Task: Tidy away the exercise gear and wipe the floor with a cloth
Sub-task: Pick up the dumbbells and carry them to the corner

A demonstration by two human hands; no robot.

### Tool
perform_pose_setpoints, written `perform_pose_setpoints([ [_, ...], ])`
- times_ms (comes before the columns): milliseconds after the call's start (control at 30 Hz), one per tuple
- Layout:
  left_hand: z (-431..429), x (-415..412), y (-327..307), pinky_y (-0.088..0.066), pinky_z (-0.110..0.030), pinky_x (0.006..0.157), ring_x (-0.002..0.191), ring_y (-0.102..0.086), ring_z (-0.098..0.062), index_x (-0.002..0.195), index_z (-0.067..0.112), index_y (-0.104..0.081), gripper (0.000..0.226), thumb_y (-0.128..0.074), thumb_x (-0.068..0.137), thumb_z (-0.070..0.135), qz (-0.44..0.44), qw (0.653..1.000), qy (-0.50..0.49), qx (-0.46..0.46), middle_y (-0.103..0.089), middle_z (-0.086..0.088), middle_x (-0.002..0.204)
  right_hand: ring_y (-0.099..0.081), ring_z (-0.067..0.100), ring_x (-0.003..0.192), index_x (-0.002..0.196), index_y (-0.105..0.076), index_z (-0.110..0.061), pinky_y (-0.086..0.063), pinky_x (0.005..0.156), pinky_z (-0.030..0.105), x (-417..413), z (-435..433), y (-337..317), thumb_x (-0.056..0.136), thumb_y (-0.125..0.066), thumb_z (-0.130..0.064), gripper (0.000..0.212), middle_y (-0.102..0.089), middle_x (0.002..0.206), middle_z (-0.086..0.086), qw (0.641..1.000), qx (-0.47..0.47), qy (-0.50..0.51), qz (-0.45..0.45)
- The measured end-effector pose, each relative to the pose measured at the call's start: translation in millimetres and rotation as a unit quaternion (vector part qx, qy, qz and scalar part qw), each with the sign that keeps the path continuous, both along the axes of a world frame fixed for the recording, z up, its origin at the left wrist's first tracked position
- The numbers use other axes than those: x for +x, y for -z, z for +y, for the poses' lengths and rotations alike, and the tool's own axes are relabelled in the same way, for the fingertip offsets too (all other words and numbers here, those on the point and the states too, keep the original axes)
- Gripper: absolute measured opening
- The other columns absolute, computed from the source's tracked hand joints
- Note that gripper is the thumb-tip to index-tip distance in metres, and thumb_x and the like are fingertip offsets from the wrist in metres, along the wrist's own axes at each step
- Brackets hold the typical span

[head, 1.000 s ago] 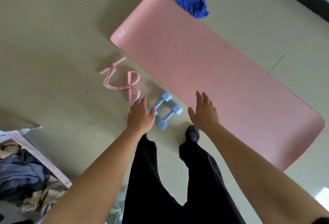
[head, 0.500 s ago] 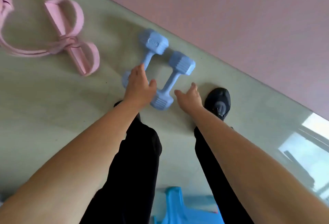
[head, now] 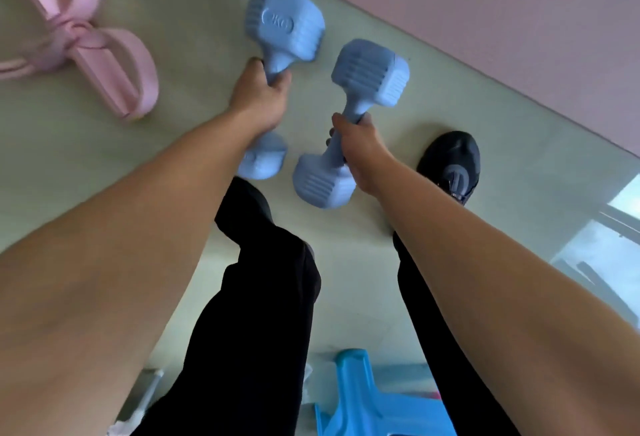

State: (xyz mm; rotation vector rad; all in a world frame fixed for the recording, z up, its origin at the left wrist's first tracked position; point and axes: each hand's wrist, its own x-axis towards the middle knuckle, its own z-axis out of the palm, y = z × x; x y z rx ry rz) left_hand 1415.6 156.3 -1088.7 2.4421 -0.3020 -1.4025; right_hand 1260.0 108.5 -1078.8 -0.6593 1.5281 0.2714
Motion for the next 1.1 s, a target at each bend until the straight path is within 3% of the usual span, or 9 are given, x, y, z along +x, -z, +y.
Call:
perform_pose_setpoints([
  [67, 2, -7, -30, -0.053, -0.041, 0.077, 0.086, -0.065, -0.032, 0.094, 0.015, -0.049, 0.032, -0.052, 0.083, 0.045, 0.030, 0.997, -0.062, -0.015, -0.060, -0.007, 0.089, -0.056, 0.019, 0.078, 0.099, -0.049, -0.016, -0.053, 0.086, 0.040, -6, -4, -31, 0.098, -0.055, -0.022, 0.008, -0.057, 0.083, 0.003, 1.000, -0.004, 0.002, 0.005],
  [133, -2, -13, -70, -0.048, -0.034, 0.066, 0.074, -0.059, -0.024, 0.089, 0.016, -0.051, 0.027, -0.053, 0.078, 0.041, 0.044, 0.991, -0.127, -0.028, -0.060, -0.005, 0.084, -0.055, 0.019, 0.074, 0.095, -0.051, -0.017, -0.050, 0.080, 0.037, -10, -9, -71, 0.097, -0.055, -0.020, 0.005, -0.056, 0.079, 0.003, 0.999, -0.021, 0.017, 0.018],
  [267, -24, -23, -172, -0.038, -0.023, 0.051, 0.055, -0.049, -0.016, 0.083, 0.016, -0.048, 0.008, -0.051, 0.088, 0.022, 0.053, 0.972, -0.220, -0.058, -0.052, 0.000, 0.066, -0.050, 0.019, 0.068, 0.086, -0.051, -0.018, -0.045, 0.069, 0.033, -13, -29, -170, 0.092, -0.052, -0.016, 0.006, -0.052, 0.070, 0.001, 0.997, -0.072, 0.019, 0.030],
  [500, -82, -20, -427, -0.040, -0.018, 0.048, 0.063, -0.051, -0.016, 0.089, 0.015, -0.049, 0.015, -0.054, 0.096, 0.027, 0.023, 0.959, -0.218, -0.178, -0.054, -0.001, 0.073, -0.046, 0.020, 0.062, 0.081, -0.052, -0.016, -0.042, 0.061, 0.034, -9, -109, -404, 0.088, -0.050, -0.015, 0.008, -0.050, 0.064, 0.001, 0.982, -0.182, 0.030, -0.029],
  [600, -111, -22, -555, -0.044, -0.022, 0.059, 0.064, -0.053, -0.013, 0.090, 0.016, -0.047, 0.020, -0.050, 0.100, 0.033, -0.012, 0.952, -0.179, -0.249, -0.055, 0.000, 0.076, -0.045, 0.018, 0.057, 0.076, -0.051, -0.018, -0.043, 0.060, 0.033, -8, -149, -530, 0.087, -0.049, -0.015, 0.011, -0.049, 0.059, -0.002, 0.964, -0.251, 0.061, -0.060],
  [733, -151, -29, -717, -0.048, -0.031, 0.067, 0.064, -0.055, -0.012, 0.092, 0.015, -0.048, 0.022, -0.048, 0.101, 0.036, -0.063, 0.926, -0.138, -0.346, -0.055, 0.003, 0.074, -0.046, 0.018, 0.054, 0.074, -0.049, -0.017, -0.042, 0.058, 0.032, -17, -189, -689, 0.082, -0.047, -0.020, 0.009, -0.050, 0.058, -0.002, 0.922, -0.352, 0.118, -0.111],
  [867, -180, -39, -857, -0.045, -0.018, 0.059, 0.058, -0.052, -0.008, 0.091, 0.013, -0.050, 0.023, -0.048, 0.101, 0.033, -0.115, 0.873, -0.070, -0.469, -0.054, 0.000, 0.072, -0.044, 0.020, 0.057, 0.074, -0.046, -0.012, -0.039, 0.057, 0.032, -36, -208, -824, 0.085, -0.045, -0.015, 0.011, -0.048, 0.063, 0.005, 0.854, -0.462, 0.180, -0.160],
  [1000, -178, -51, -966, -0.046, -0.021, 0.058, 0.058, -0.051, -0.009, 0.096, 0.007, -0.049, 0.029, -0.050, 0.100, 0.036, -0.133, 0.807, -0.002, -0.575, -0.053, -0.001, 0.071, -0.041, 0.020, 0.063, 0.080, -0.047, -0.012, -0.038, 0.054, 0.028, -66, -192, -933, 0.088, -0.043, -0.010, 0.010, -0.045, 0.070, 0.011, 0.776, -0.564, 0.215, -0.182],
  [1100, -164, -60, -1009, -0.044, -0.019, 0.058, 0.061, -0.050, -0.010, 0.096, 0.008, -0.048, 0.026, -0.050, 0.101, 0.033, -0.117, 0.765, 0.051, -0.632, -0.052, -0.001, 0.072, -0.044, 0.020, 0.061, 0.080, -0.049, -0.008, -0.039, 0.048, 0.022, -89, -168, -979, 0.089, -0.044, -0.011, 0.011, -0.048, 0.067, 0.012, 0.727, -0.618, 0.250, -0.165],
])
